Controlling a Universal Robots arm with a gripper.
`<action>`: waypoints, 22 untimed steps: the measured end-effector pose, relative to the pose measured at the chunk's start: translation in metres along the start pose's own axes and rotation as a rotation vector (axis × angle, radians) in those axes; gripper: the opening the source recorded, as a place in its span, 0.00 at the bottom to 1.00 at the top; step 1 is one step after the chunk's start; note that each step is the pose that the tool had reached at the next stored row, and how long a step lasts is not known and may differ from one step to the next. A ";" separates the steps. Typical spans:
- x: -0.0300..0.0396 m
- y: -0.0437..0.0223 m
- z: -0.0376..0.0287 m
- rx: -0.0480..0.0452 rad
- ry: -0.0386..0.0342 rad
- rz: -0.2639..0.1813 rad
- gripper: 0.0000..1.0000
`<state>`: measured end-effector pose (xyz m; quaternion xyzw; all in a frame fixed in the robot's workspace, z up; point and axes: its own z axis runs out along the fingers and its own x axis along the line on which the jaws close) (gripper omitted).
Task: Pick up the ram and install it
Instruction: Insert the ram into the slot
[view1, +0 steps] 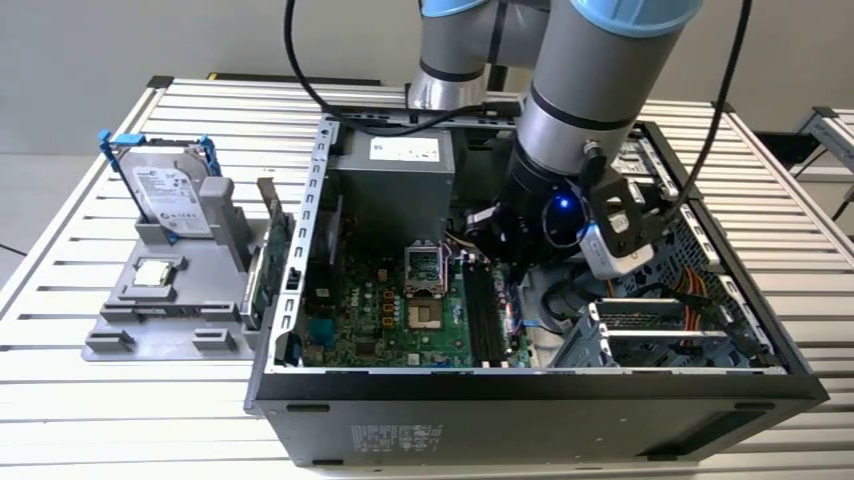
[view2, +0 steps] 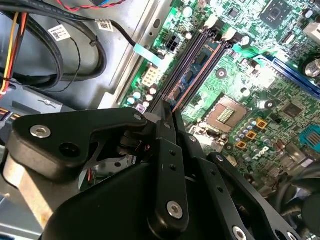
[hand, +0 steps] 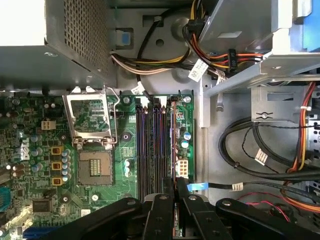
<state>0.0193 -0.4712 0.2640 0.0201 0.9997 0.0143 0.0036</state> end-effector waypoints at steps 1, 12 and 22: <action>0.0000 0.0002 0.0009 -0.0002 0.0000 -0.001 0.00; 0.0000 0.0005 0.0045 -0.0002 0.0000 -0.002 0.00; 0.0000 0.0002 0.0139 -0.0003 0.0003 -0.013 0.00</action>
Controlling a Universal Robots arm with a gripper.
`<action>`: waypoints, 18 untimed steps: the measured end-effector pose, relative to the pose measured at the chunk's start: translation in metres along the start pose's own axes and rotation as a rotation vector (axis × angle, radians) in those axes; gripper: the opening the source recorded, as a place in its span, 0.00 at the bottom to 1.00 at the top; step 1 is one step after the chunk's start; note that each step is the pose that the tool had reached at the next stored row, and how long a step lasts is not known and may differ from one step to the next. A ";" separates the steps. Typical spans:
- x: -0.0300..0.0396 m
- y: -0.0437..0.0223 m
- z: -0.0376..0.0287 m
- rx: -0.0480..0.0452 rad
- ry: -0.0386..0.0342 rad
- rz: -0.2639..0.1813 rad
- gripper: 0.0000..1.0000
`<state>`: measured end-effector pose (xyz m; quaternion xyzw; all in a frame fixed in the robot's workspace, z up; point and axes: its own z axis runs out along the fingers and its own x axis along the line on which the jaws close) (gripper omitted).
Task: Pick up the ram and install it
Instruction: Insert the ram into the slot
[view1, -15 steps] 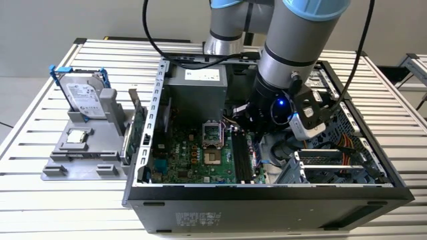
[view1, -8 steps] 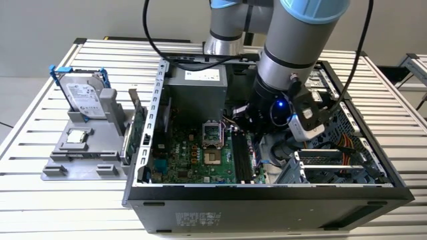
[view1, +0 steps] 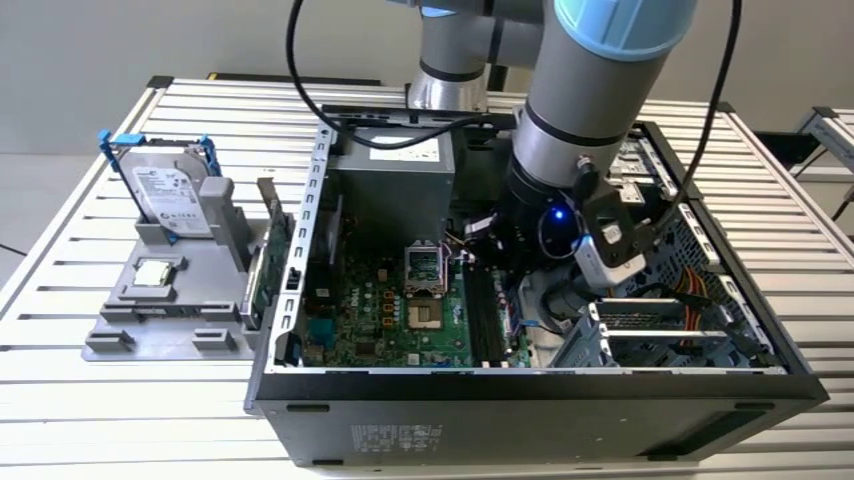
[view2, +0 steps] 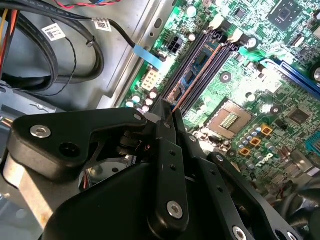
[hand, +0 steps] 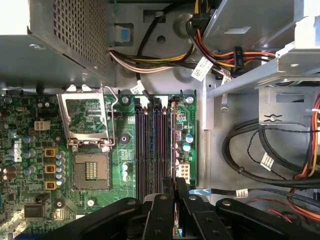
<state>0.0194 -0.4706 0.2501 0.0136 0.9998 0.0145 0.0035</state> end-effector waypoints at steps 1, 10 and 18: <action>0.0000 0.0000 0.0011 0.0000 0.0001 -0.002 0.00; 0.0000 -0.0002 0.0082 -0.0002 0.0007 -0.024 0.00; 0.0001 -0.0006 0.0156 0.0001 0.0005 -0.024 0.00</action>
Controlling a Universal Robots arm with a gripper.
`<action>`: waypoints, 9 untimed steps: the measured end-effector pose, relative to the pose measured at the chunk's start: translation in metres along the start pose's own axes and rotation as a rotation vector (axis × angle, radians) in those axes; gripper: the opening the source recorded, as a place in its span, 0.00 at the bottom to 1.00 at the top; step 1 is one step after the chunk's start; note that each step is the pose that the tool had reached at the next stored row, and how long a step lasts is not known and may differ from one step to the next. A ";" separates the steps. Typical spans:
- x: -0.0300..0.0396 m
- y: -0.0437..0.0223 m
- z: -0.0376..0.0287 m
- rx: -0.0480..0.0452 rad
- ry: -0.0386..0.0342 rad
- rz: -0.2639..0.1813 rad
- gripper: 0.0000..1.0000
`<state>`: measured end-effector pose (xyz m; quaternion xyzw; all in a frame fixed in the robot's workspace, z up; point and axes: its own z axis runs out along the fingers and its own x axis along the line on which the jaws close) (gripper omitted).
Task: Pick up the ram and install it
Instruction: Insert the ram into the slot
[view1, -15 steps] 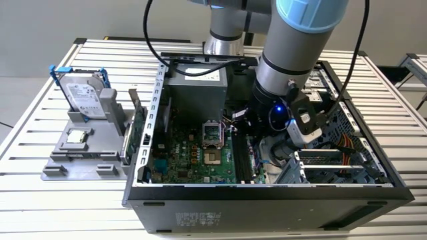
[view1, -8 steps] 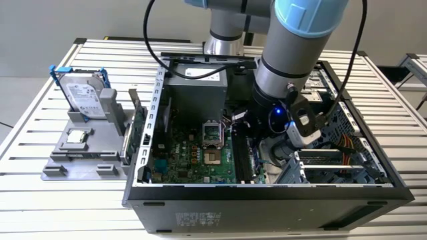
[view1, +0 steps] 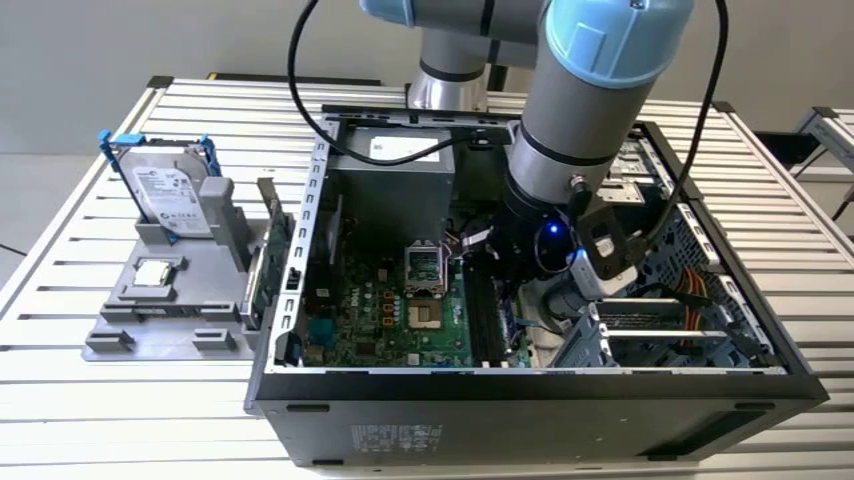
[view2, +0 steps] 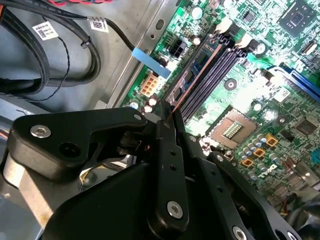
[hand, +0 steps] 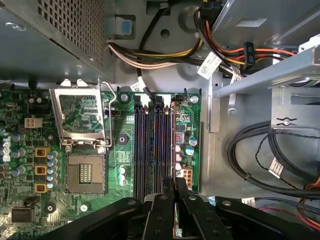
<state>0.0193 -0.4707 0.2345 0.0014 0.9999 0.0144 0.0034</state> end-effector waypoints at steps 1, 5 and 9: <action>0.0000 -0.0001 0.0001 0.0002 0.0000 0.000 0.00; -0.0001 -0.0011 0.0008 -0.0004 -0.0001 -0.001 0.00; -0.0001 -0.0046 0.0033 -0.0003 0.0000 -0.002 0.00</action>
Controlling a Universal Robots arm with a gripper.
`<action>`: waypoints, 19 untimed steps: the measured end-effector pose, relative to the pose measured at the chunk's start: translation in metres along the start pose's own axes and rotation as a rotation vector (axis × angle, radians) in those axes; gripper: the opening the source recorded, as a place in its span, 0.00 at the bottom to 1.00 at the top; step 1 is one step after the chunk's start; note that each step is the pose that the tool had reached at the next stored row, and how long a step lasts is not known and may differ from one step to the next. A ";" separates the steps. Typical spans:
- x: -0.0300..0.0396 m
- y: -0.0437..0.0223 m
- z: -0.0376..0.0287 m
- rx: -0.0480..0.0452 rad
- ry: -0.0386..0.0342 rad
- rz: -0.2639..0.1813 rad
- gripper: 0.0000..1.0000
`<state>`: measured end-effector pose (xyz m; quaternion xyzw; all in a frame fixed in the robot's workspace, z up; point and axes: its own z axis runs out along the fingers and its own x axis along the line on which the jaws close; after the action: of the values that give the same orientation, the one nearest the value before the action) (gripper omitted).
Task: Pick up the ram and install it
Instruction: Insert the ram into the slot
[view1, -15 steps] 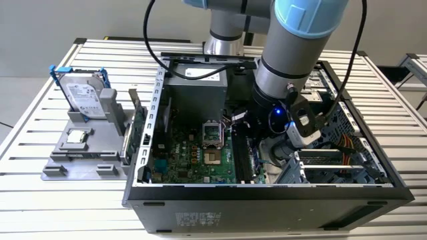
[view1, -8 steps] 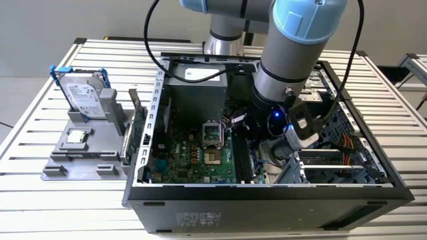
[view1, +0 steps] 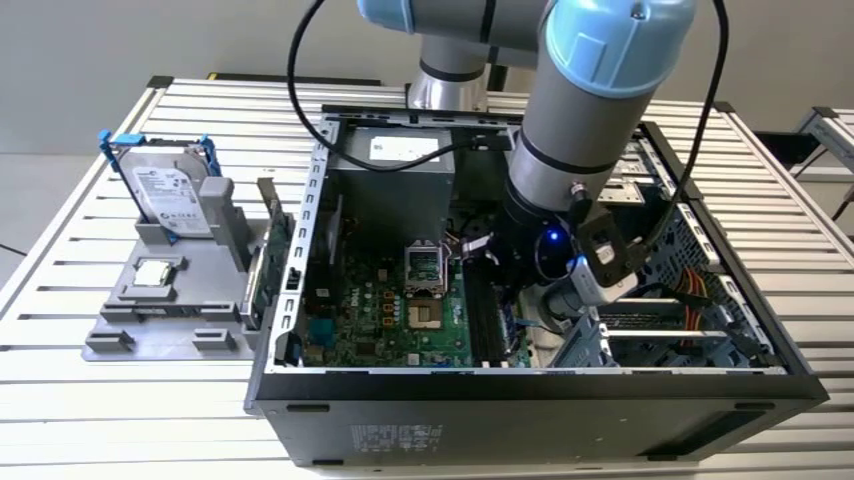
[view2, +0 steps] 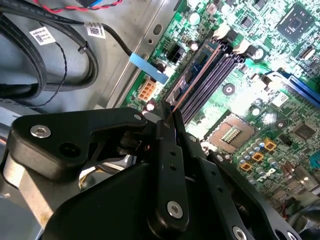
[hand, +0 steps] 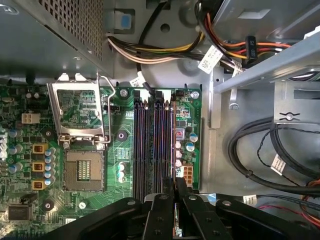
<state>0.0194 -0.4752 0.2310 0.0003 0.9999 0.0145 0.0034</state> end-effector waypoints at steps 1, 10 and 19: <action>0.0001 -0.0001 0.0003 -0.0001 0.0001 -0.002 0.00; 0.0012 -0.0003 0.0054 -0.0002 0.0003 -0.009 0.00; 0.0013 -0.0003 0.0089 -0.0002 0.0003 -0.009 0.00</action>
<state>0.0182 -0.4752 0.2221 -0.0043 0.9999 0.0146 0.0033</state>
